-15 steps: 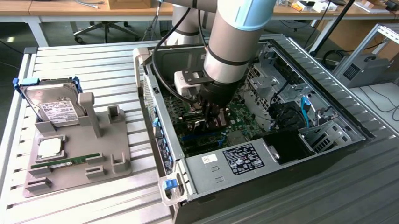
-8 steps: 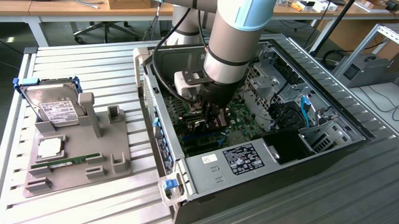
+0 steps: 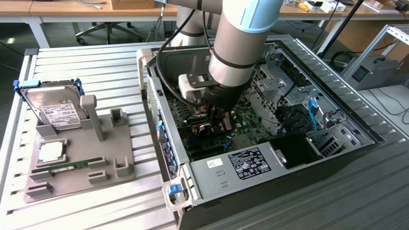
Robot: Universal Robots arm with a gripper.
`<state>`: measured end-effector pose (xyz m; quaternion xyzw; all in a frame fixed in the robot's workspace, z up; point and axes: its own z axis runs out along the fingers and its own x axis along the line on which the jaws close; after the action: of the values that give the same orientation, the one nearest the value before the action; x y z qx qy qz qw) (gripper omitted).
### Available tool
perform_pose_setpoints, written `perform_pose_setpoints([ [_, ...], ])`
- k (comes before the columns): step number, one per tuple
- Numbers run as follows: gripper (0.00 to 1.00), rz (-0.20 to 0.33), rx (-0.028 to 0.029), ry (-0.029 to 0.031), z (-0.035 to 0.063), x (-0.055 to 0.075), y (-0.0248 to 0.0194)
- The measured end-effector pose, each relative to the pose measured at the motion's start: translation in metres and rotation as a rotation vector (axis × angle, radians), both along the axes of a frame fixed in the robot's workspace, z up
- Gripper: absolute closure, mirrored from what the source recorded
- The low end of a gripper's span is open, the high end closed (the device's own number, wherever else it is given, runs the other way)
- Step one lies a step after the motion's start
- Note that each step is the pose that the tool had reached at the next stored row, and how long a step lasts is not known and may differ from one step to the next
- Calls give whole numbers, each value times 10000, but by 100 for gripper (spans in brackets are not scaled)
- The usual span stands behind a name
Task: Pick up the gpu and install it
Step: 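Insert the gpu into the slot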
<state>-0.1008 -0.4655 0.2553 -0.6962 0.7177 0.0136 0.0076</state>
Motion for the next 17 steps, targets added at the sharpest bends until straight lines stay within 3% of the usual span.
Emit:
perform_pose_setpoints([
  [17, 73, 0, 2, -1, -17, 0, 0],
])
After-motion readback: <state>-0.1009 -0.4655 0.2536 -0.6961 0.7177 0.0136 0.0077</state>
